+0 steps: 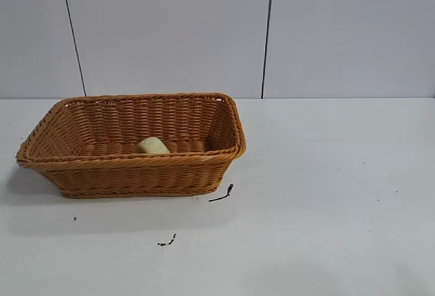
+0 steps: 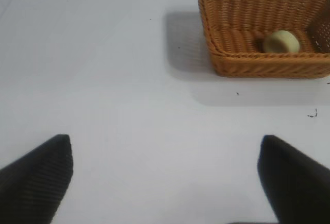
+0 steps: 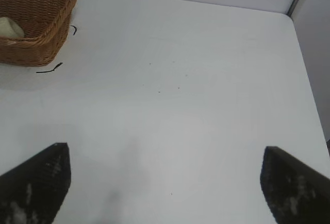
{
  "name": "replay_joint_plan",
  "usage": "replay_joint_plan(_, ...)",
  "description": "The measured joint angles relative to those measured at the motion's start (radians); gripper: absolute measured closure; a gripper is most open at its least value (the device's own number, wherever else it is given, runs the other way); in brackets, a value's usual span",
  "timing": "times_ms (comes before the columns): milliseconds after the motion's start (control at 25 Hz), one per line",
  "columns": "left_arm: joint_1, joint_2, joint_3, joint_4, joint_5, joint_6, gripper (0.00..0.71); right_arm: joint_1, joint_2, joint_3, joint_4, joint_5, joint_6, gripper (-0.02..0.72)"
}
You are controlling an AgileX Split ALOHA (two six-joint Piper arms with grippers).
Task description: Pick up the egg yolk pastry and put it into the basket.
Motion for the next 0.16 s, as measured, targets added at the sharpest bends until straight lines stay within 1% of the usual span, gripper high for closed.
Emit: replay_joint_plan(160, 0.0, 0.0, 0.0, 0.0, 0.0, 0.0, 0.014, 0.0, 0.0, 0.0, 0.0, 0.0, 0.0, 0.01)
